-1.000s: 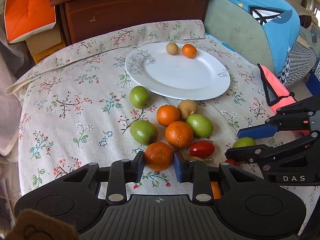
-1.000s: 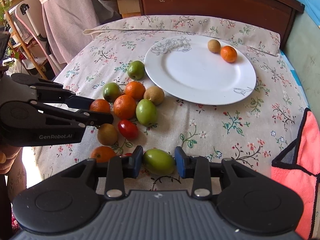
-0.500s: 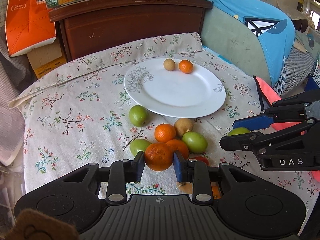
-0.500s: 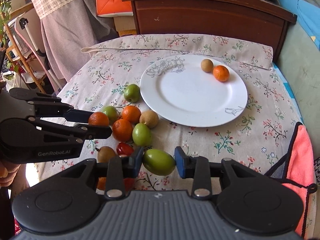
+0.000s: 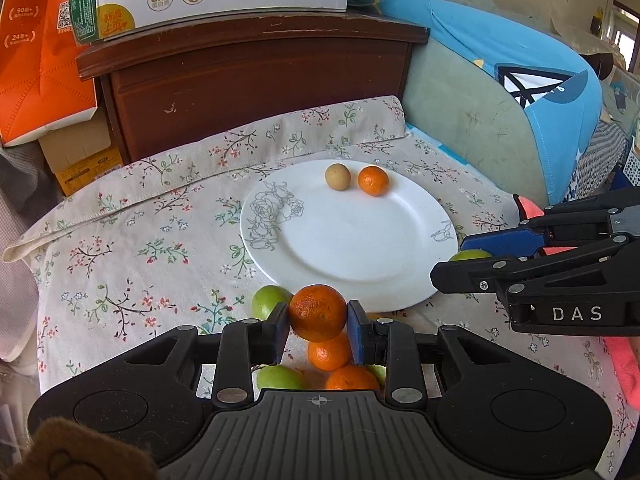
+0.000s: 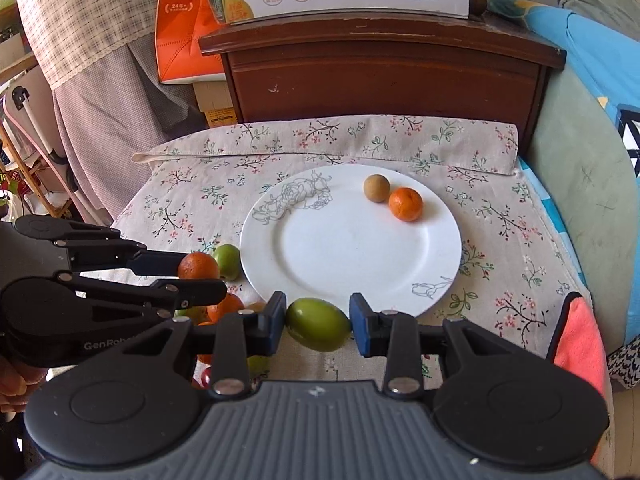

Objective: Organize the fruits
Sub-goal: 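Carry the tangerine and green jujube onto the plate and release both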

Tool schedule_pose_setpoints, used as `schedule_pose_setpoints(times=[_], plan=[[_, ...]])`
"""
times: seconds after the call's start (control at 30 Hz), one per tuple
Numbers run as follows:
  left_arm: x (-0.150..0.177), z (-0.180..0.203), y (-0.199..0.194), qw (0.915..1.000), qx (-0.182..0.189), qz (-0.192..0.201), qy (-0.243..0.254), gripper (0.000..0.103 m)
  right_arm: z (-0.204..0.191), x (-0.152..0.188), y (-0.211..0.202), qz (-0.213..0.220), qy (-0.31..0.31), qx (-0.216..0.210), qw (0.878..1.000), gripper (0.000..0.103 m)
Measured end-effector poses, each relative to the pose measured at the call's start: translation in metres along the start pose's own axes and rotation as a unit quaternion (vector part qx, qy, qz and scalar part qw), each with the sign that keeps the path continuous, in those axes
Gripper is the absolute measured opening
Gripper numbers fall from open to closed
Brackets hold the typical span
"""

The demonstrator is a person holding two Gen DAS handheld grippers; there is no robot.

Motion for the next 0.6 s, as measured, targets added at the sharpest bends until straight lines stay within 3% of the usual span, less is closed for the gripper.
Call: schedule_pose_setpoints(times=[0.6], plan=[[-0.036,-0.002,0.042,0.9999,-0.003,0.002,0.013,0.028,0.035,-0.018,0.035,0.001,0.051,0.013,0.999,0.035]])
Point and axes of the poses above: each gripper's, at about its wrist camera, not at the fingertips, and y roughly the way its jaws point, z to its right, x to its underside, the point moved 9 cm from there along y, roughly the way its jaws point, and after that the axes turned 7 degrees about -y, right-handed, at the moved point
